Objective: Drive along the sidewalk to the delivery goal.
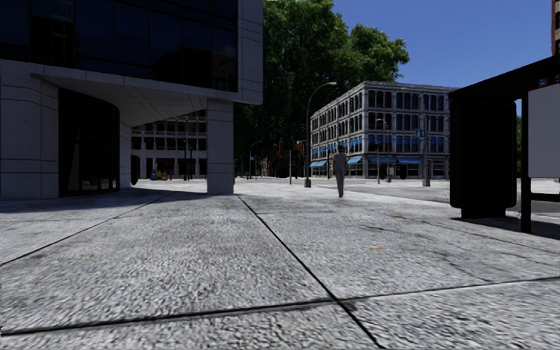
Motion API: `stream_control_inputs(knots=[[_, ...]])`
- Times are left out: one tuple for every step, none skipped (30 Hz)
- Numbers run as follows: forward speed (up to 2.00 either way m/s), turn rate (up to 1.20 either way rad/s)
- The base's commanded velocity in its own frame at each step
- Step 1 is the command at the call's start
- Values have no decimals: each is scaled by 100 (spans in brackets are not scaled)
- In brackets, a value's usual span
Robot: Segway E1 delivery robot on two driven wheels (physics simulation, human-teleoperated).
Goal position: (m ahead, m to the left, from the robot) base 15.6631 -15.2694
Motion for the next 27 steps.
stream_control_inputs(knots=[[200, 0], [200, 0], [200, 0], [200, 0], [200, 0], [200, 0], [200, 0], [200, 0], [200, 0], [200, 0], [200, 0], [200, 0], [200, 0], [200, 0], [200, 0], [200, 0], [200, 0], [200, 0], [200, 0], [200, 0], [200, 0], [200, 0], [200, 0], [200, 0], [200, 0], [200, 0], [200, 0]])
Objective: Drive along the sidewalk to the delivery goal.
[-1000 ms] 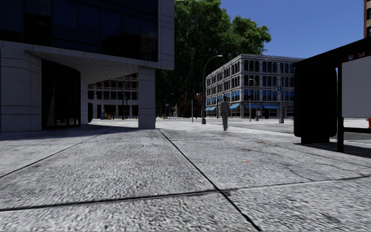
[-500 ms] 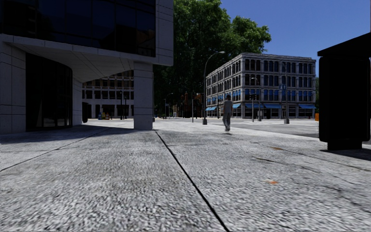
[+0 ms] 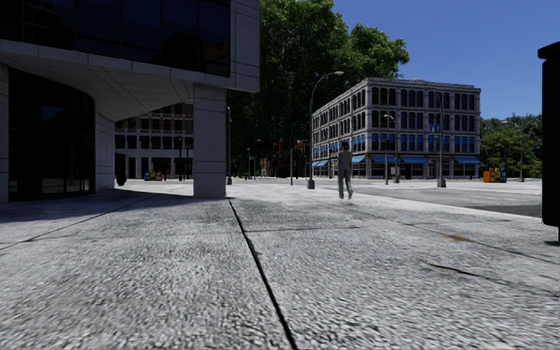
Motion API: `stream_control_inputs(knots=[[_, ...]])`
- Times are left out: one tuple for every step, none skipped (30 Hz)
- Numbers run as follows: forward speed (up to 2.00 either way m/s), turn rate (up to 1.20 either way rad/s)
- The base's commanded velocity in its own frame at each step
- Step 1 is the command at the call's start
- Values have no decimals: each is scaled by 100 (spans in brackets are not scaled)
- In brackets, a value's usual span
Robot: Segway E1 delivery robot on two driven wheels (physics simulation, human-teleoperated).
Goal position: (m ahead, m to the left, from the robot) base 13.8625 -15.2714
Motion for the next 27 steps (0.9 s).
stream_control_inputs(knots=[[200, 0], [200, 0], [200, 0], [200, 0], [200, 0], [200, 0], [200, 0], [200, 0], [200, 0], [200, 0], [200, 0], [200, 0], [200, 0], [200, 0], [200, 0], [200, 0], [200, 0], [200, 0], [200, 0], [200, 0], [200, 0], [200, 0], [200, 0], [200, 0], [200, 0], [200, 0], [200, 0]])
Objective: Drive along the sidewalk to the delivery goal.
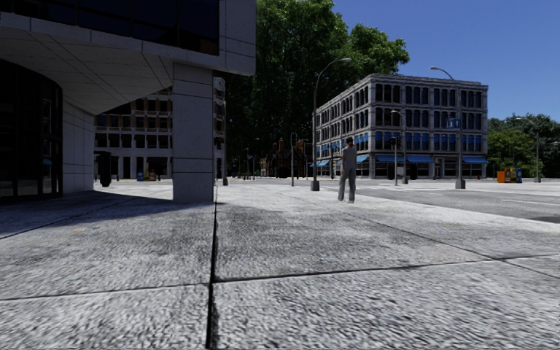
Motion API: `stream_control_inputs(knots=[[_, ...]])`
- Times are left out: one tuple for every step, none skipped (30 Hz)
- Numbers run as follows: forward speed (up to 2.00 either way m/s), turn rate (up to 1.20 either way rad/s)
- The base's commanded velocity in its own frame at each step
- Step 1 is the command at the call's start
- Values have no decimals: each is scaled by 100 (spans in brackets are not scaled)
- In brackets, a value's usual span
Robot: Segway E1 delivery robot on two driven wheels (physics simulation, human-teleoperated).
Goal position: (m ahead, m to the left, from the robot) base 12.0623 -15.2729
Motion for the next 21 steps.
stream_control_inputs(knots=[[200, 0], [200, 0], [200, 0], [200, 0], [200, 0], [200, 0], [200, 0], [200, 0], [200, 0], [200, 0], [200, 0], [200, 0], [200, 0], [200, 0], [200, 0], [200, 0], [200, 0], [200, 0], [200, 0], [200, 0], [200, 0]])
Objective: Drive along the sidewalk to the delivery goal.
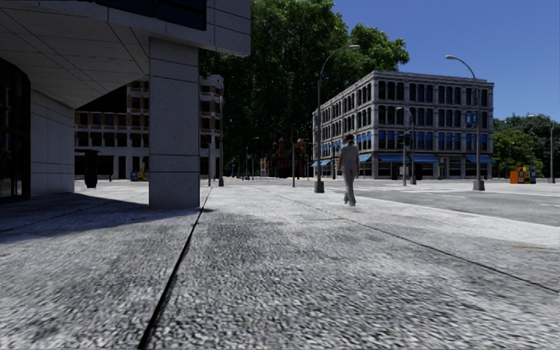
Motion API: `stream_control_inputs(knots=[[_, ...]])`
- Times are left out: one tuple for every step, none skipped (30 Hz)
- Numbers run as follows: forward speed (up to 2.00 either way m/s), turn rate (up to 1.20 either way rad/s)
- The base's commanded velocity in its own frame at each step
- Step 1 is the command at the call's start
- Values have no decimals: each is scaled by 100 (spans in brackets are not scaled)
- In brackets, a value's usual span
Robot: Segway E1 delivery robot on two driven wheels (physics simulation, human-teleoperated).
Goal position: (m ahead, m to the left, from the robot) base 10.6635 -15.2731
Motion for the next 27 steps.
stream_control_inputs(knots=[[200, 0], [200, 0], [200, 0], [200, 0], [200, 0], [200, 0], [200, 0], [200, 0], [200, 0], [200, 0], [200, 0], [200, 0], [200, 0], [200, 0], [200, 0], [200, 0], [200, 0], [200, 0], [200, 0], [200, 0], [200, 0], [200, 0], [200, 0], [200, 0], [200, 0], [200, 0], [200, 0]])
